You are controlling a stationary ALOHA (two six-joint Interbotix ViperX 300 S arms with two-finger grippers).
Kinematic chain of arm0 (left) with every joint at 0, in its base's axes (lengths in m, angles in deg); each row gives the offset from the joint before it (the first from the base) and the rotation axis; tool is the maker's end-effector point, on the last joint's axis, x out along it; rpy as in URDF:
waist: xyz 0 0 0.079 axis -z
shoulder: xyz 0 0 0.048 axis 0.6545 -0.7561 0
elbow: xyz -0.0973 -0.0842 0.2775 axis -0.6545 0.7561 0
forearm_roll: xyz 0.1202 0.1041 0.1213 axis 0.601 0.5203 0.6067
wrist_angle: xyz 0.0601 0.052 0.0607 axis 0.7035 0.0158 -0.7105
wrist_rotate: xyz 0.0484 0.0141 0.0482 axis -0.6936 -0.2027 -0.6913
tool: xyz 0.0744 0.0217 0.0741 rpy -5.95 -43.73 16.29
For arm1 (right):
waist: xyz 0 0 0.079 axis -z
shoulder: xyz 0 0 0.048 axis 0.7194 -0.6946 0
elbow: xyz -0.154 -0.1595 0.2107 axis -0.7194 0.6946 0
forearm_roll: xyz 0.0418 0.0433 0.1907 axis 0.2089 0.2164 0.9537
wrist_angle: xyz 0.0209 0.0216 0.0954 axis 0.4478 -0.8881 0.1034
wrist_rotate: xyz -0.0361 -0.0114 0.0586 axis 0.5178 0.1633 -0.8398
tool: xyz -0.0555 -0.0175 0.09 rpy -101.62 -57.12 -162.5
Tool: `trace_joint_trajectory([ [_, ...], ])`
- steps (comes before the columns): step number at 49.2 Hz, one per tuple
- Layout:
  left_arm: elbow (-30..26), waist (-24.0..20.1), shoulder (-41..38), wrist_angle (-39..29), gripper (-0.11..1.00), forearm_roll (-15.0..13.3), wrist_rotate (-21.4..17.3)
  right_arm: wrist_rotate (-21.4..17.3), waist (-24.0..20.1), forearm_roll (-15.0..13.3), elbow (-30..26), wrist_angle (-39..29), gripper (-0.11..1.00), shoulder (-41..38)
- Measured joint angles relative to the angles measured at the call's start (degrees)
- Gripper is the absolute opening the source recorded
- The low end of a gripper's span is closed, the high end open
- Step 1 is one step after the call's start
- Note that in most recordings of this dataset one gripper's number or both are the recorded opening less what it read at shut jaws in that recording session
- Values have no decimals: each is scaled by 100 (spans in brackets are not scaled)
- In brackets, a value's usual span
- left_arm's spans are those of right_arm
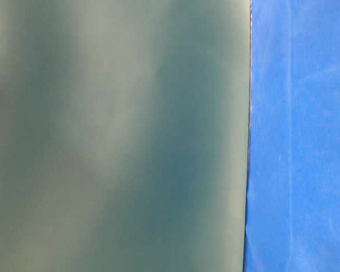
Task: Fold the blue towel.
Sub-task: 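Release the corners and lift both grippers away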
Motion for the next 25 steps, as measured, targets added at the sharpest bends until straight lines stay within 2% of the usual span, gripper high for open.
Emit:
trace_joint_trajectory([
  [6, 0, -9, 35, -141, 71, 9, -9, -9, -62, 0, -97, -255, 62, -18],
  [8, 0, -18, 70, -202, 72, 9, -18, -9, -70, -9, -123, -343, 68, -9],
  [17, 0, -193, 404, -510, 72, 9, -97, 18, 0, -202, -158, -624, 63, 220],
  [25, 18, -598, 694, -598, 72, 9, -255, 26, 457, -519, -62, -668, 63, 527],
])
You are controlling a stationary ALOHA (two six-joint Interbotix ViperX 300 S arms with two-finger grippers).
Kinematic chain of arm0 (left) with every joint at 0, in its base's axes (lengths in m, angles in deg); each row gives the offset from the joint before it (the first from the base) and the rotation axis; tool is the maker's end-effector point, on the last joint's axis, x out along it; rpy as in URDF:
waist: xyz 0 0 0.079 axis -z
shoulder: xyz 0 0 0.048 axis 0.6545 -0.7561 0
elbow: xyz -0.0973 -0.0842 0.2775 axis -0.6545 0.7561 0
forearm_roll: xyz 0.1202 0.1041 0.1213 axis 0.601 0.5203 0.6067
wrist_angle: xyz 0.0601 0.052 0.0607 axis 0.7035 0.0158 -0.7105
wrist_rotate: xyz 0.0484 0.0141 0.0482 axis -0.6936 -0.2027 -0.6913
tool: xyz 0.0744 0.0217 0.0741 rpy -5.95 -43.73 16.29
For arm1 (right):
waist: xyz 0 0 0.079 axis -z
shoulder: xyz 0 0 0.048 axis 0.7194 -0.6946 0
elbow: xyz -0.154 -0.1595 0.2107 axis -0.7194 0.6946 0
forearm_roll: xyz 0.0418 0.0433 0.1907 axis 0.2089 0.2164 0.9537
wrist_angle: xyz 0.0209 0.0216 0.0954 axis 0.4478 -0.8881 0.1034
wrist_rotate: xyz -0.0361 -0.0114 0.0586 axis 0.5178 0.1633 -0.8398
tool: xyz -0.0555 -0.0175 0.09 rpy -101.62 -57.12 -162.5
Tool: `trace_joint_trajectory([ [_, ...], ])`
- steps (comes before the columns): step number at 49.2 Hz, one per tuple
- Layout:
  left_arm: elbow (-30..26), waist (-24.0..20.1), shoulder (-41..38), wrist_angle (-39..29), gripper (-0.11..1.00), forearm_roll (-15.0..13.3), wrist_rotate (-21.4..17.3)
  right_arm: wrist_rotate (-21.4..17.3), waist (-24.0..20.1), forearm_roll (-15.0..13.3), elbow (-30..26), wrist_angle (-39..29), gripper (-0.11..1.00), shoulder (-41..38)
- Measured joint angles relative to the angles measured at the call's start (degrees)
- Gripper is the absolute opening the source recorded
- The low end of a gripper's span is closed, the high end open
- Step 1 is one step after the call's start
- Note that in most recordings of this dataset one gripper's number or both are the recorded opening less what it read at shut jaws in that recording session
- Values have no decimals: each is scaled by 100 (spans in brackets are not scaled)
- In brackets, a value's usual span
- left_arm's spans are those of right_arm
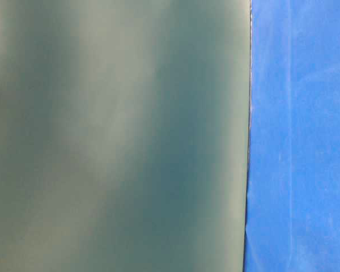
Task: Fold the blue towel.
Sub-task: 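Release the corners and lift both grippers away, then grasp the folded strip's left and right ends with both grippers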
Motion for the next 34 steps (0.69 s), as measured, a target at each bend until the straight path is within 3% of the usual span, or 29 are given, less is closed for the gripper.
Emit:
trace_joint_trajectory([
  [6, 88, -308, 123, -9, 72, 0, -211, 0, 475, -325, 141, -9, 63, 211],
  [15, 237, -624, 281, -18, 72, 0, -396, 0, 993, -589, 255, -88, 63, 396],
  [34, 255, -888, 18, 0, 72, 0, -422, -18, 1116, -659, 255, -211, 63, 53],
])
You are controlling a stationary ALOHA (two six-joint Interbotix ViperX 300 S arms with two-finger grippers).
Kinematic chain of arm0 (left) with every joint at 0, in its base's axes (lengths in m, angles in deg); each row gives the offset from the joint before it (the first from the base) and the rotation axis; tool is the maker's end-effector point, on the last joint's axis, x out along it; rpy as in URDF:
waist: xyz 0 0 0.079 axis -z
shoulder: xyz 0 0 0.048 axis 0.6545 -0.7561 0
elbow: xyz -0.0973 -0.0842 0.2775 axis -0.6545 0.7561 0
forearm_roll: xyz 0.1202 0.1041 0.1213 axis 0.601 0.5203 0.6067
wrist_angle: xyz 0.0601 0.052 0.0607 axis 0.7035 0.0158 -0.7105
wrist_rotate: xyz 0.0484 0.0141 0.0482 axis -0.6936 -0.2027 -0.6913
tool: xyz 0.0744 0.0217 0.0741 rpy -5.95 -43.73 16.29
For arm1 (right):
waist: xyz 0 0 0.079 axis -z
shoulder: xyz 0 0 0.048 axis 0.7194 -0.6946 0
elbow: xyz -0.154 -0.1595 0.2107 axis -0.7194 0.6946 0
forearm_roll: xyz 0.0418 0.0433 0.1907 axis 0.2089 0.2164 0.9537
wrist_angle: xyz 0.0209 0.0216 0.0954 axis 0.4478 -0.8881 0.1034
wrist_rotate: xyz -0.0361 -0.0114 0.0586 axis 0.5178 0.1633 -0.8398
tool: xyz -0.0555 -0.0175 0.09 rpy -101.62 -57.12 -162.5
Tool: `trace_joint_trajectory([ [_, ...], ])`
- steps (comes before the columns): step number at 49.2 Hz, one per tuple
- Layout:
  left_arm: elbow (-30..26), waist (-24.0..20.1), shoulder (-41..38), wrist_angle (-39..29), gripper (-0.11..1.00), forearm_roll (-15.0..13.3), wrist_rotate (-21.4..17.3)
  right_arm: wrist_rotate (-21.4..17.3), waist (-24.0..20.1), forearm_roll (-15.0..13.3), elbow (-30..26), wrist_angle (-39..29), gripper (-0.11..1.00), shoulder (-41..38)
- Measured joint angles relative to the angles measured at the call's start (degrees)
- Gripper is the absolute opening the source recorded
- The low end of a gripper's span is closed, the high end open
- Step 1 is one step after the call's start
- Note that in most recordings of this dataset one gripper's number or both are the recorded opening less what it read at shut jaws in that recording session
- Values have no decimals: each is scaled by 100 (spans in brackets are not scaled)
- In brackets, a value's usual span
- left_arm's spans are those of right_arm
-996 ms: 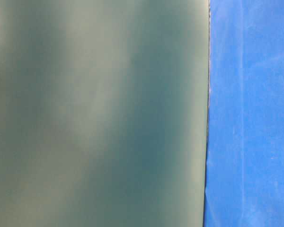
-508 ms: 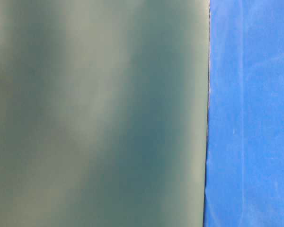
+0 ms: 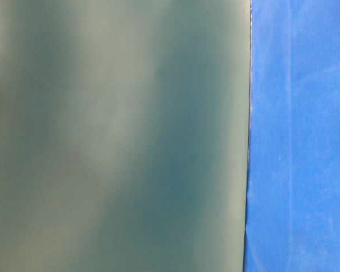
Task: Fold the blue towel.
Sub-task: 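Grasp the folded strip's left and right ends with both grippers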
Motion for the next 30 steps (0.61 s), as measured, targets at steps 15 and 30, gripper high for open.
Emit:
trace_joint_trajectory([
  [15, 26, -220, -940, 686, 72, 0, 0, -9, 378, 0, 0, 185, 63, -826],
  [30, 18, -255, -1327, 896, 71, 9, 18, -9, 439, 0, 26, 404, 63, -993],
])
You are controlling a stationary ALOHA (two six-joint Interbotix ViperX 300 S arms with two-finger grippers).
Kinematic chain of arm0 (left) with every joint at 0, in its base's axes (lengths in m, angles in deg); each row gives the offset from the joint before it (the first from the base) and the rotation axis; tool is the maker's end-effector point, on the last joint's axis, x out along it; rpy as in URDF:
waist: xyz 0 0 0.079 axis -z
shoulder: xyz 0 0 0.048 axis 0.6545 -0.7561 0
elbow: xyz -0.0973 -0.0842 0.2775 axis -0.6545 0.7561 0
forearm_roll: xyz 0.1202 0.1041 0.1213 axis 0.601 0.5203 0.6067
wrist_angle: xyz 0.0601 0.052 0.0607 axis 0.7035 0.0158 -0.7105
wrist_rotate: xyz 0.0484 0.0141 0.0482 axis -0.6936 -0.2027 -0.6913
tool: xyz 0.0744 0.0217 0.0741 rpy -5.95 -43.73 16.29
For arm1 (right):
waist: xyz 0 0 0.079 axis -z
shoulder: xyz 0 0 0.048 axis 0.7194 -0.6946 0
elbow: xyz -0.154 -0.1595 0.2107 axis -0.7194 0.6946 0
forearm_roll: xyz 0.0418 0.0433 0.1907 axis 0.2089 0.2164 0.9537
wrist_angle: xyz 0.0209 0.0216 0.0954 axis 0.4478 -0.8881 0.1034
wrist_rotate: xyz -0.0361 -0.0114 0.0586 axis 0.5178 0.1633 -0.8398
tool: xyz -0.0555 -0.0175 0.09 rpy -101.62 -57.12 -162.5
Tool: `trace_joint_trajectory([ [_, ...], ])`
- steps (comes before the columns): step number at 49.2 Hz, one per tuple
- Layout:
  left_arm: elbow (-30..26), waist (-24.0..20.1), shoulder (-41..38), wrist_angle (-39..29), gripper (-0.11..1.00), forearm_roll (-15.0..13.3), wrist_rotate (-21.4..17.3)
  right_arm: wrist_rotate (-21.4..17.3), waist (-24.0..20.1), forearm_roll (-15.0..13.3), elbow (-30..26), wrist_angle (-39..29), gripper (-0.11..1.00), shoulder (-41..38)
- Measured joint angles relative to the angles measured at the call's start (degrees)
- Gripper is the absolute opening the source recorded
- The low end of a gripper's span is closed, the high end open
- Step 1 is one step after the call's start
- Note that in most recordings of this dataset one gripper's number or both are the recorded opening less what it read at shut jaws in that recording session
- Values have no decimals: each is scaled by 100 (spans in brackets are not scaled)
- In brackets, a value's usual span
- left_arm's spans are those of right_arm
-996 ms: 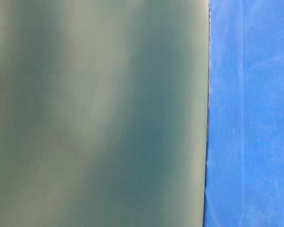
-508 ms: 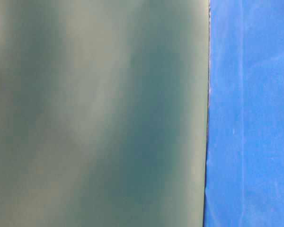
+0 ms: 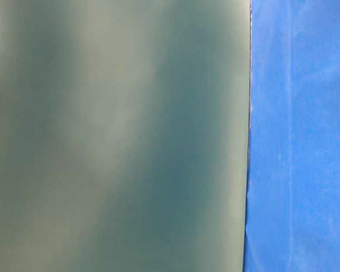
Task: Fold the blue towel.
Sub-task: 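Grasp the folded strip's left and right ends with both grippers, then lift the strip and rotate it to vertical, left gripper swinging down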
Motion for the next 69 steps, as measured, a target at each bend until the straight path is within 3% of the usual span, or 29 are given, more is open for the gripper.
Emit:
trace_joint_trajectory([
  [7, 0, -9, 0, -193, 62, 0, 26, 35, -18, 0, 9, 9, 52, 0],
  [15, -62, -26, 9, -519, 22, 0, -18, 62, -141, -9, 18, 88, 8, 0],
  [20, -88, 62, 26, -598, 2, 0, -26, 62, -176, 0, 53, 149, 4, 18],
  [41, -176, 62, 501, -1204, 1, 0, -26, 62, -193, -9, 132, 0, 4, 562],
  [56, -439, 70, 1828, -1740, 1, 0, 9, 62, -220, 0, -44, -1090, 4, 1995],
  [69, -475, 149, 2435, -1758, 1, 0, 26, 62, -299, -9, -79, -1371, 4, 3050],
])
